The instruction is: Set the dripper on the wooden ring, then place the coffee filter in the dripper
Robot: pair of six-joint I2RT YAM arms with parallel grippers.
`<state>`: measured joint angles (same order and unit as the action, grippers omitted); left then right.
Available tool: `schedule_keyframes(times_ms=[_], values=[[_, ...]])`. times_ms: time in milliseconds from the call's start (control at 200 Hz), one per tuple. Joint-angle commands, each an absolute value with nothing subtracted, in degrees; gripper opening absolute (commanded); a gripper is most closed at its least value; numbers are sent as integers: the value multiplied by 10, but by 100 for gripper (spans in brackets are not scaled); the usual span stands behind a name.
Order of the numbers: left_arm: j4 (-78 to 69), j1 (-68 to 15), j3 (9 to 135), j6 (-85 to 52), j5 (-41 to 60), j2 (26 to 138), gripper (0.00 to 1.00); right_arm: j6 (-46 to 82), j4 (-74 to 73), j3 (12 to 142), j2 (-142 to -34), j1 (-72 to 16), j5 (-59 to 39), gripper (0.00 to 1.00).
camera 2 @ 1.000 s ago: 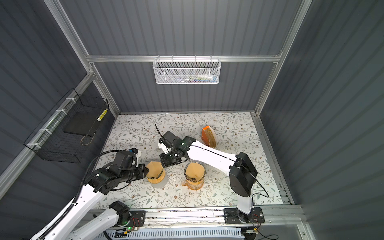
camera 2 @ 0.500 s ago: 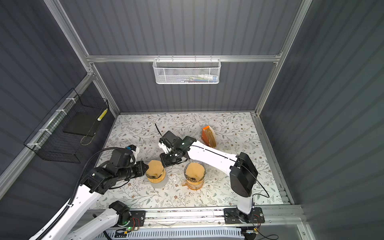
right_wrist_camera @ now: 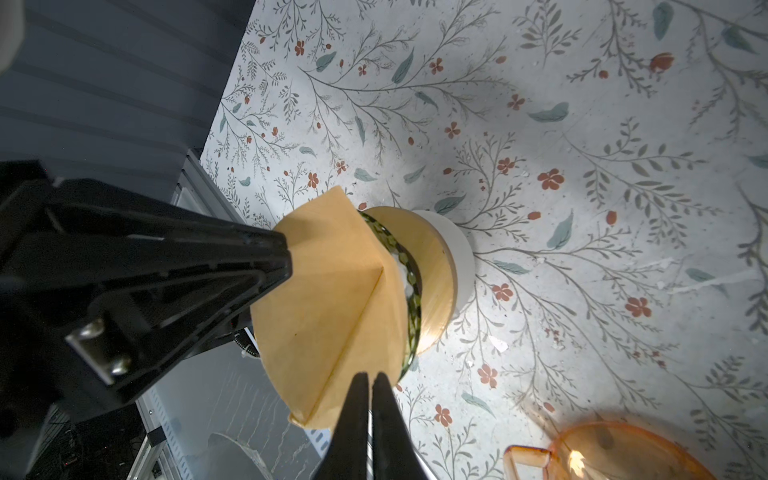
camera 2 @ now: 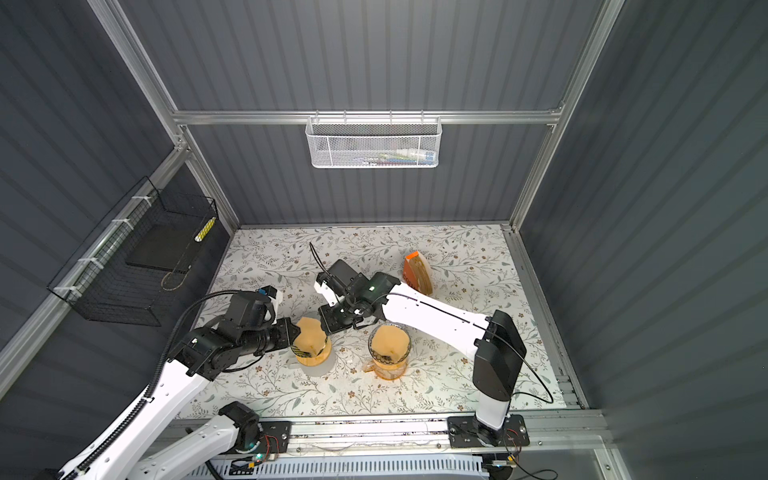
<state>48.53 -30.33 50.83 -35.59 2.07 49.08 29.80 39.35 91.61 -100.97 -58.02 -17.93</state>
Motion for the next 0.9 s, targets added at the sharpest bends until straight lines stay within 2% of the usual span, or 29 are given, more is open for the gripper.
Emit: schedule_keyframes(times_ms=[0, 445, 896], values=[[473, -304, 531, -343, 18, 500, 15, 309, 388, 911, -1000, -593, -185, 9], [435, -304, 550, -328, 27, 541, 16, 365, 331, 860, -991, -635, -234, 9], [405, -304, 501, -334, 18, 550, 14, 367, 322, 849, -1007, -639, -237, 9]])
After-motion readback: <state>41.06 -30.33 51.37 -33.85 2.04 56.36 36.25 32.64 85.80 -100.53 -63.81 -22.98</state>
